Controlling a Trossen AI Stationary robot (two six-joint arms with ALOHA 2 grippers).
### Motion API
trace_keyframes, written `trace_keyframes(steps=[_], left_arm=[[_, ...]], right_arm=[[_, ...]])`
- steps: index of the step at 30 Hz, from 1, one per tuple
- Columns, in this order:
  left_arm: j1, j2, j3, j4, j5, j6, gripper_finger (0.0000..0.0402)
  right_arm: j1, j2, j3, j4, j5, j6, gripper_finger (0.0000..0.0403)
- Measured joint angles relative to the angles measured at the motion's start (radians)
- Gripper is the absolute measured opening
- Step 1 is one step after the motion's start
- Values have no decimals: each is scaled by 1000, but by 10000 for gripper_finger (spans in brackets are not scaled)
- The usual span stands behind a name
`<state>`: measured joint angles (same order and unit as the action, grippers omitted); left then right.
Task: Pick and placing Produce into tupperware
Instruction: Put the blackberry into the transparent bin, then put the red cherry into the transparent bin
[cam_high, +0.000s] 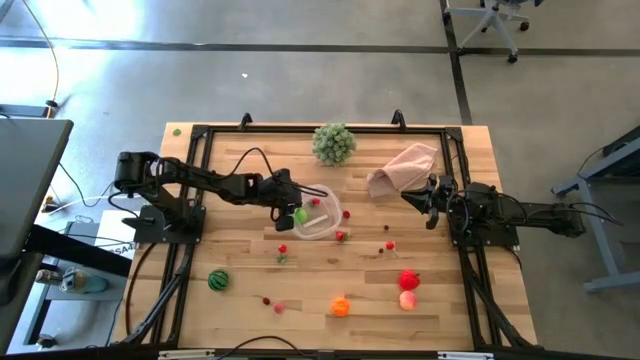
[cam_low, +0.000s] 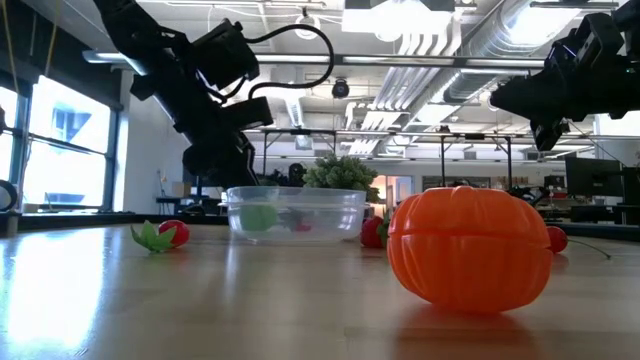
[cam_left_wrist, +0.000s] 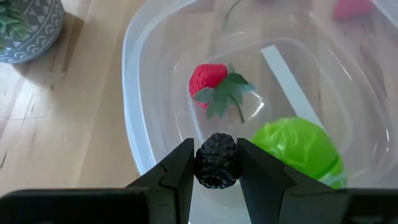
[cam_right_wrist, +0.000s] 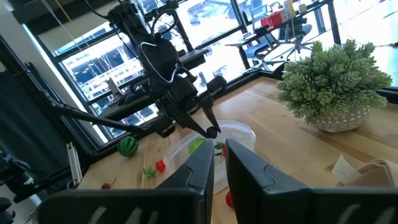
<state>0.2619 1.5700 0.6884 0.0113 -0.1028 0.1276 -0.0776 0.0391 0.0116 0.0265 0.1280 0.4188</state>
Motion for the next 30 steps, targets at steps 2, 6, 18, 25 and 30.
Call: trace_keyframes(steps=[2, 6, 18, 25, 30], left_arm=[[0, 0, 0, 0, 0, 0, 102], [0, 0, 0, 1, 2, 1, 102], [0, 0, 0, 0, -3, 6, 173], [0, -7, 1, 7, -3, 31, 189], [0, -38, 71, -98, 3, 25, 174]], right_arm=[[0, 0, 0, 0, 0, 0, 30], [0, 0, 0, 0, 0, 0, 30], [0, 0, 0, 0, 0, 0, 30], [0, 0, 0, 0, 0, 0, 30], [0, 0, 0, 0, 0, 0, 30]])
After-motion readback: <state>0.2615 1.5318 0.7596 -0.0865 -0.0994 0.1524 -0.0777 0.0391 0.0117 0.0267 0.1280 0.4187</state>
